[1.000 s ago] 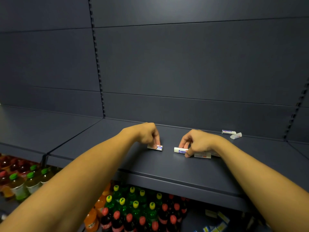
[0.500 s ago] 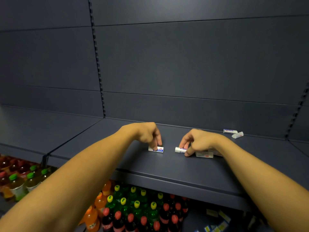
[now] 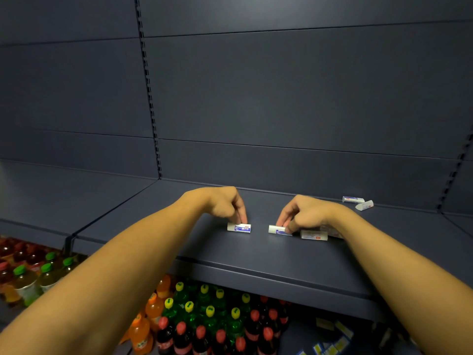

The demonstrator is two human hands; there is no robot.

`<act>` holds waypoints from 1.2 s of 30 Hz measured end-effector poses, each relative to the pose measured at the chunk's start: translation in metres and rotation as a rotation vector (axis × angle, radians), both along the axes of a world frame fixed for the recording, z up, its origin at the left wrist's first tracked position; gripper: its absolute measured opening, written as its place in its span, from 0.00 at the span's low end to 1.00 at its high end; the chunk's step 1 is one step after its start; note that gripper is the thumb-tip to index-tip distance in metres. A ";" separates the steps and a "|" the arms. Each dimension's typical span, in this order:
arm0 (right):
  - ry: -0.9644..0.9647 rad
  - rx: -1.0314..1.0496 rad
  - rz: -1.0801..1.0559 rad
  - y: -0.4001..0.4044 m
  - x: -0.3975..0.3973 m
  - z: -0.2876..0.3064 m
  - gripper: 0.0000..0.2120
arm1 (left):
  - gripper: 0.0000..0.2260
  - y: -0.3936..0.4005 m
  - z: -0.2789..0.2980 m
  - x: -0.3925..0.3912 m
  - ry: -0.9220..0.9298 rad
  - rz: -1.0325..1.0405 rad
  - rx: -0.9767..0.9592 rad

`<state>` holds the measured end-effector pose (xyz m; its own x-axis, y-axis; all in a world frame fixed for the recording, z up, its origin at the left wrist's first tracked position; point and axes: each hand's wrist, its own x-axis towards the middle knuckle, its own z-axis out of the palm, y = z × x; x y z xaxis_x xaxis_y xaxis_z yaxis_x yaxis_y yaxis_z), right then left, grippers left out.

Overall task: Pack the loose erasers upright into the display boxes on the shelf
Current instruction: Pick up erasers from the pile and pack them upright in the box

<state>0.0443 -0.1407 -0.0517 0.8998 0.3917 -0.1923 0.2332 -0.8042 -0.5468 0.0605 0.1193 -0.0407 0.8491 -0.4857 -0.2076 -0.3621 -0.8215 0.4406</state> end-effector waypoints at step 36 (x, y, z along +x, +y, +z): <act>-0.173 0.005 -0.129 0.001 -0.036 0.011 0.10 | 0.09 -0.001 0.014 -0.018 -0.140 0.006 0.012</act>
